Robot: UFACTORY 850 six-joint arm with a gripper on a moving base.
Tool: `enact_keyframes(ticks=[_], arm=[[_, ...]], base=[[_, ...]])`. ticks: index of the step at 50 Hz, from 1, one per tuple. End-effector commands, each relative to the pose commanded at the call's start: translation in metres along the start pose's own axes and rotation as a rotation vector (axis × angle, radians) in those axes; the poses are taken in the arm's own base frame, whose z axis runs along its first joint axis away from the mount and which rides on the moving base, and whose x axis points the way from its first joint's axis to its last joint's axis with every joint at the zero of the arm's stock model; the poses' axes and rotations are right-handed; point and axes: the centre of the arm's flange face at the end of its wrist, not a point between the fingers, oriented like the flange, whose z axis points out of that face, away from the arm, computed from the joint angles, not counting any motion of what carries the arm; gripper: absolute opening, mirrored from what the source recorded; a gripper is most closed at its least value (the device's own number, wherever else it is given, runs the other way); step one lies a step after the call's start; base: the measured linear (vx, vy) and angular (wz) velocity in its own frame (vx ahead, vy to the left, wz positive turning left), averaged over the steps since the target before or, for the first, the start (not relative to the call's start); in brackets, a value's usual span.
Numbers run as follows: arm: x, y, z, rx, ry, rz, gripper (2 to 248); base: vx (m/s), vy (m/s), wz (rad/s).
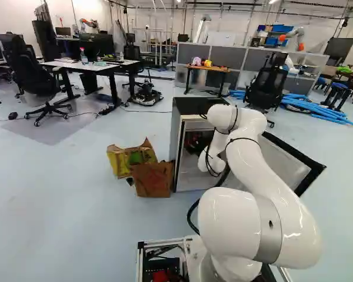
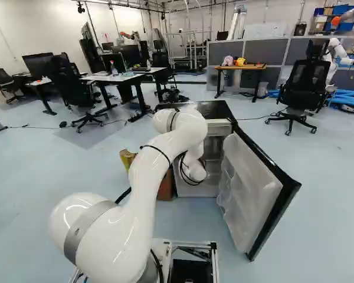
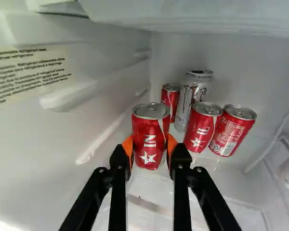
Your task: Grab a drink from the fridge
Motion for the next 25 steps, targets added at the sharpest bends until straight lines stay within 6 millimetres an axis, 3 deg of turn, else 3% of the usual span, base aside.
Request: enact_keyframes(ticks=[13, 25], arm=[[0.002, -0.007, -0.024, -0.008, -0.033, 0.031, 92], [0.015, -0.011, -0.052, -0.021, -0.059, 0.058, 92]], base=[[0.0, 0.0, 0.0], [0.0, 0.0, 0.0]])
